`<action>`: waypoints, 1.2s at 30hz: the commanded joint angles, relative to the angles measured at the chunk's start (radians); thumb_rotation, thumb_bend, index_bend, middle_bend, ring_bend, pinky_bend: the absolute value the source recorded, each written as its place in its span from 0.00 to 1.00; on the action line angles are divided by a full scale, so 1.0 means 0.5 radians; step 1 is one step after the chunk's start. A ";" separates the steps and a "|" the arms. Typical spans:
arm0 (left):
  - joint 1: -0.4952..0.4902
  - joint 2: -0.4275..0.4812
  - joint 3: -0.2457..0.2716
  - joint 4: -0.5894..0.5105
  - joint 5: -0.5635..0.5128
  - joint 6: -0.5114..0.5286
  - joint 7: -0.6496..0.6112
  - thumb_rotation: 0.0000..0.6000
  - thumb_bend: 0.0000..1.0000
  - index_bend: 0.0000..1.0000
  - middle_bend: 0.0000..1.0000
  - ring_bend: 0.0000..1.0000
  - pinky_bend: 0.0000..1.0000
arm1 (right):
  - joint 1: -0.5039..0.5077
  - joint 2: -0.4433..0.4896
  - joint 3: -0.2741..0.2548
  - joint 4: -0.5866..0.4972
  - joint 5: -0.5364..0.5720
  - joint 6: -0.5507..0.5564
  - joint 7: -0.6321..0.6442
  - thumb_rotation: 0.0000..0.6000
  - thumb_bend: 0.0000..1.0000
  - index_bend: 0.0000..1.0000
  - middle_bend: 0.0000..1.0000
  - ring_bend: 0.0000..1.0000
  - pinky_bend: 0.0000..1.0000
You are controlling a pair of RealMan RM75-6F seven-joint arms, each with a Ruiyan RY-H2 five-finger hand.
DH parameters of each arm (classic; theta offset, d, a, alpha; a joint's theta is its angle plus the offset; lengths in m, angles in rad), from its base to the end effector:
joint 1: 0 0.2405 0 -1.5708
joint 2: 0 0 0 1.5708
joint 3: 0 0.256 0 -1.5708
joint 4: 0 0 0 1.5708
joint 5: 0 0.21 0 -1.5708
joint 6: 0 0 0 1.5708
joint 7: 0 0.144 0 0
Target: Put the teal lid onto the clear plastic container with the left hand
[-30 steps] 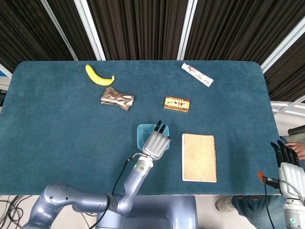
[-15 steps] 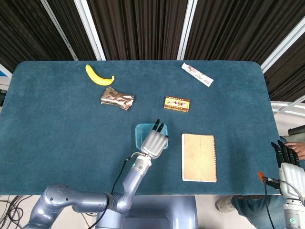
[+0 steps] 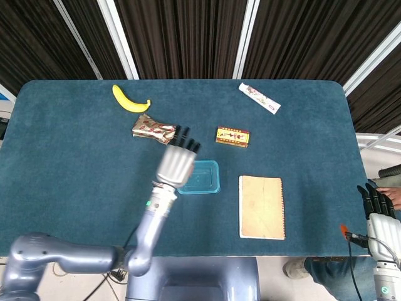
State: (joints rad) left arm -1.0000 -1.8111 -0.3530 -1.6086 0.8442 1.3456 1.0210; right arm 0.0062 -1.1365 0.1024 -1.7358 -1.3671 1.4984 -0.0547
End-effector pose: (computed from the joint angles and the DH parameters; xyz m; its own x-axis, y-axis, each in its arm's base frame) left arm 0.0008 0.3381 -0.0289 0.5523 -0.0642 0.8312 0.7740 -0.3308 -0.5399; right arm -0.3113 -0.1646 0.1576 0.3037 0.0216 0.9525 -0.9383 0.1803 0.2951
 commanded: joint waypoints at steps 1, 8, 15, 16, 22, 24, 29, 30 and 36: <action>0.408 0.509 0.063 -0.512 -0.078 0.262 -0.057 1.00 0.32 0.21 0.18 0.00 0.03 | 0.004 0.003 -0.010 0.016 -0.033 0.010 -0.043 1.00 0.27 0.06 0.00 0.01 0.00; 0.840 1.005 0.302 -0.664 0.111 0.277 -0.595 1.00 0.27 0.19 0.12 0.00 0.00 | 0.000 -0.001 -0.009 0.014 -0.025 0.022 -0.088 1.00 0.27 0.05 0.00 0.00 0.00; 1.183 1.240 0.614 -0.661 0.515 0.305 -1.140 1.00 0.27 0.19 0.11 0.00 0.00 | -0.002 -0.014 -0.012 0.033 -0.069 0.061 -0.129 1.00 0.27 0.05 0.00 0.00 0.00; 1.235 1.254 0.665 -0.642 0.588 0.325 -1.217 1.00 0.27 0.19 0.11 0.00 0.00 | -0.003 -0.016 -0.015 0.037 -0.082 0.069 -0.132 1.00 0.27 0.05 0.00 0.00 0.00; 1.500 1.212 0.872 -0.353 0.969 0.490 -1.654 1.00 0.27 0.19 0.11 0.00 0.00 | -0.006 -0.021 -0.031 0.056 -0.154 0.103 -0.131 1.00 0.27 0.05 0.00 0.00 0.00; 1.561 1.186 0.879 -0.264 0.990 0.526 -1.749 1.00 0.27 0.20 0.11 0.00 0.00 | -0.006 -0.021 -0.037 0.064 -0.178 0.110 -0.126 1.00 0.27 0.05 0.00 0.00 0.00; 1.618 1.210 0.852 -0.228 0.961 0.493 -1.867 1.00 0.27 0.20 0.11 0.00 0.00 | -0.005 -0.019 -0.042 0.060 -0.176 0.095 -0.097 1.00 0.27 0.05 0.00 0.00 0.00; 1.622 1.214 0.839 -0.222 0.965 0.495 -1.865 1.00 0.27 0.20 0.11 0.00 0.00 | -0.003 -0.018 -0.044 0.067 -0.186 0.096 -0.103 1.00 0.27 0.05 0.00 0.00 0.00; 1.635 1.234 0.794 -0.223 0.925 0.414 -1.880 1.00 0.27 0.20 0.11 0.00 0.00 | -0.007 -0.024 -0.051 0.064 -0.209 0.109 -0.111 1.00 0.27 0.05 0.00 0.00 0.00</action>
State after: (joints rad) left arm -0.1843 -1.1992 0.0500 -1.7193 1.3123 1.5635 0.0850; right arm 0.0036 -1.1477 0.0766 -1.7026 -1.4723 1.5514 -0.1107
